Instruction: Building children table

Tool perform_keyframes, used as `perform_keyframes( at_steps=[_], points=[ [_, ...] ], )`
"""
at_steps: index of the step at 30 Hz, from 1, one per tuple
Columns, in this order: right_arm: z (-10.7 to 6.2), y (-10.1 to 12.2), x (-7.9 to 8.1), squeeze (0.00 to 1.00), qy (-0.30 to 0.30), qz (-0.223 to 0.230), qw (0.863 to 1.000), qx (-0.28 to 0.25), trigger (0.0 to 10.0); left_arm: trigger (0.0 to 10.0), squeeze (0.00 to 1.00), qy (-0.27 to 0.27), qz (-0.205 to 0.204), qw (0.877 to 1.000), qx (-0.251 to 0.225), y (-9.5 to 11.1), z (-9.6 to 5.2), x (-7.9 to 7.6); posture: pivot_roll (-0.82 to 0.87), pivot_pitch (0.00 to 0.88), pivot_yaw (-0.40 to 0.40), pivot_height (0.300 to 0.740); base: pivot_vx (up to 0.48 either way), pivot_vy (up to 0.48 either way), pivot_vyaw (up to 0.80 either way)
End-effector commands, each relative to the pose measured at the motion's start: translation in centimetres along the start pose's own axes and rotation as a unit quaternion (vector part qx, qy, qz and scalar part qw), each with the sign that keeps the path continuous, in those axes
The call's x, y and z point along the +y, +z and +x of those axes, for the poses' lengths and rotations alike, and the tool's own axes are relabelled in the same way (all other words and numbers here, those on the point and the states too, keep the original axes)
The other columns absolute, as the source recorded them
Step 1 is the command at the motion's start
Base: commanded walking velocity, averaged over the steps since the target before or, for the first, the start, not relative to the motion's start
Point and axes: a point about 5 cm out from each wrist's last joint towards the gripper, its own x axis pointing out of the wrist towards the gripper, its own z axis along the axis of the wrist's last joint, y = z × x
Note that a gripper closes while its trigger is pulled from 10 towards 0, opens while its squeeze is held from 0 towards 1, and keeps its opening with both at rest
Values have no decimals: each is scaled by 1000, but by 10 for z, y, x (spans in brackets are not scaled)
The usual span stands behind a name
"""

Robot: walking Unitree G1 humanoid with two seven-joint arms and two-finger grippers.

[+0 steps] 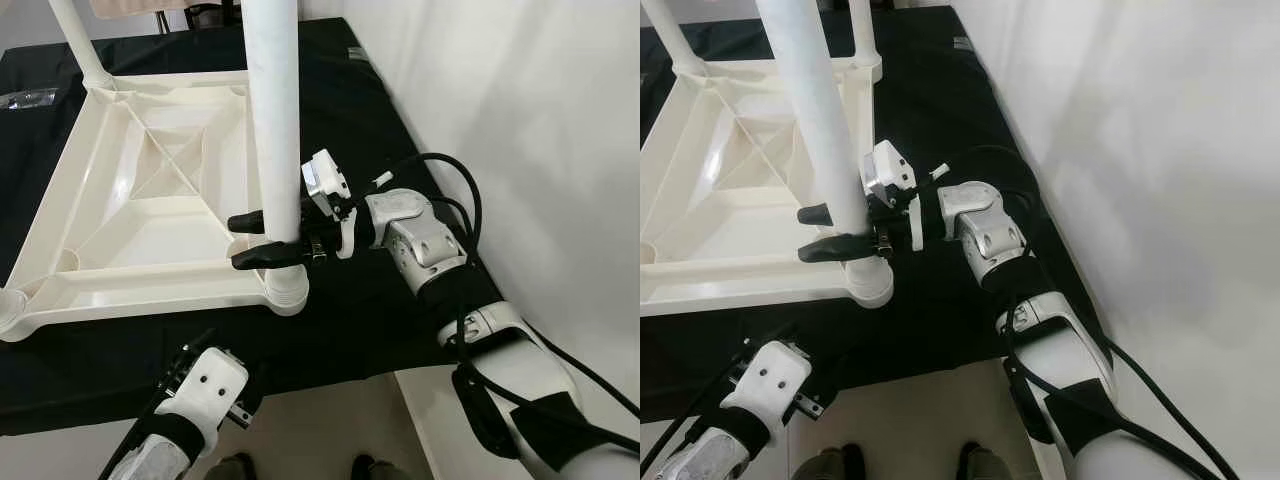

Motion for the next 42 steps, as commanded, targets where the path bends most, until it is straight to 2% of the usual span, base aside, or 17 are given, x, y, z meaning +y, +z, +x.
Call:
perform_keyframes(
  at_steps=[1, 4, 8, 10, 16, 21, 23, 25, 28, 29, 31, 42],
  points=[
    [-6, -24, 6, 0, 12, 43, 998, 45, 10000, 10000, 0, -9, -2, 1000, 13, -6, -2, -5, 109, 273, -65, 740, 0, 0, 0],
    [-6, -23, 9, 0, 65, 34, 995, 61, 10000, 10000, 0, -9, -1, 1000, 12, -6, -2, -6, 110, 275, -67, 740, 0, 0, 0],
    [-4, -20, 12, 0, 100, 17, 992, 78, 10000, 10000, 0, -9, -1, 1000, 11, -5, -2, -6, 113, 278, -70, 740, 0, 0, 0],
    [-1, -17, 14, 0, 126, -9, 986, 109, 10000, 10000, 0, -8, 0, 1000, 11, -5, -2, -6, 114, 281, -73, 740, 0, 0, 0],
    [7, -12, 15, 0, 151, -38, 979, 132, 10000, 10000, 0, -5, 1, 1000, 10, -4, -1, -5, 114, 282, -74, 740, 0, 0, 0],
    [10, -8, 12, 0, 146, -34, 982, 117, 10000, 10000, 0, -5, 1, 1000, 10, -4, -1, -5, 112, 280, -73, 740, 0, 0, 0],
    [10, -8, 10, 0, 134, -26, 985, 104, 10000, 10000, 0, -5, 1, 1000, 10, -5, -1, -5, 110, 279, -74, 740, 0, 0, 0],
    [10, -8, 1, 0, 75, 9, 995, 63, 10000, 10000, 0, -5, 1, 1000, 10, -5, 0, -5, 108, 276, -75, 740, 0, 0, 0],
    [10, -9, -2, 0, 49, 20, 997, 49, 10000, 10000, 0, -5, 1, 1000, 10, -5, 0, -5, 108, 276, -75, 740, 0, 0, 0],
    [9, -10, -6, 0, 7, 35, 999, 27, 10000, 10000, 0, -4, 1, 1000, 10, -5, 1, -5, 108, 275, -74, 740, 0, 0, 0],
    [8, -11, -10, 0, -34, 48, 998, 5, 10000, 10000, 0, -4, 1, 1000, 10, -6, 1, -5, 105, 271, -71, 740, 0, 0, 0],
    [7, -18, -6, 0, -81, 46, 995, -33, 10000, 10000, 0, -4, 2, 1000, 11, -7, 2, -3, 103, 268, -62, 740, 0, 0, 0]
  ],
)
